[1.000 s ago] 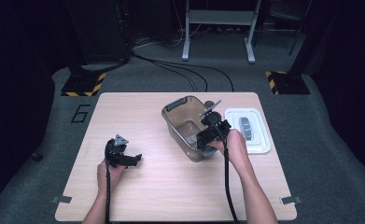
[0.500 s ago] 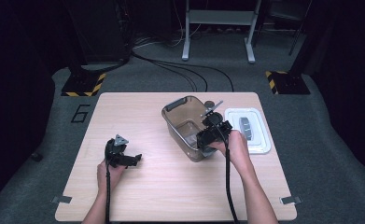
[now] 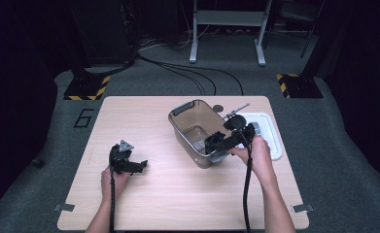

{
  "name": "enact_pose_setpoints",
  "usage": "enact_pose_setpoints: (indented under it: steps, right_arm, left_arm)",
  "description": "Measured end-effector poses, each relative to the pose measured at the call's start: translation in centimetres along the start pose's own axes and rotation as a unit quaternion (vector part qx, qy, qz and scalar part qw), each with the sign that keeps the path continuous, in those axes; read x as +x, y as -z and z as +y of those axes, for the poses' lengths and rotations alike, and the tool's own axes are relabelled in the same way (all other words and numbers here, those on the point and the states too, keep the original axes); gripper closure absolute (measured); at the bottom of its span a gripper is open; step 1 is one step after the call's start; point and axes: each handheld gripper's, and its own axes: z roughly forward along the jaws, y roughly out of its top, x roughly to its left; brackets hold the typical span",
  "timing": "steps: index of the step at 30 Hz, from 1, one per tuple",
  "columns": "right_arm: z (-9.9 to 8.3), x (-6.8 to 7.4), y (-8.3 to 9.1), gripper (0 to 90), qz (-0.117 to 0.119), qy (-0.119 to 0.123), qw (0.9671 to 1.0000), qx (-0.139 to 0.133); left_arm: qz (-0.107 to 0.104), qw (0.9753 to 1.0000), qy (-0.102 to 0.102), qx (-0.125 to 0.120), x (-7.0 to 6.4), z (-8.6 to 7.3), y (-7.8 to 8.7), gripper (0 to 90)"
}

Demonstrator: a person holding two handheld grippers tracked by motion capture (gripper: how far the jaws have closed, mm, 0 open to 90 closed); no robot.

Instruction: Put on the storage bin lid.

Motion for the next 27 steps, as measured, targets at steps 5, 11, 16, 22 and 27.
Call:
enact_pose_setpoints:
  steps: [5,11,16,22,27]
  right_arm:
    - [-0.9,-1.8,1.0,0.5,-0.011,-0.022,0.9996,-0.011]
    - [-2.2,-4.8,1.3,0.0,-0.021,-0.052,0.9982,-0.023]
    - [-3.2,-7.4,0.3,0.0,-0.04,-0.083,0.9956,-0.017]
    - [-4.2,-10.0,-1.6,2.4,-0.051,-0.108,0.9926,-0.02]
    - [-5.1,-12.4,-3.9,4.1,-0.066,-0.131,0.989,-0.022]
  left_arm:
    - [0.0,1.0,0.0,0.0,0.0,0.0,0.0,2.0]
    - [0.0,1.0,0.0,0.0,0.0,0.0,0.0,2.0]
    - [0.0,1.0,0.0,0.0,0.0,0.0,0.0,2.0]
    - [0.0,1.0,0.0,0.0,0.0,0.0,0.0,2.0]
    - [0.0,1.0,0.0,0.0,0.0,0.0,0.0,2.0]
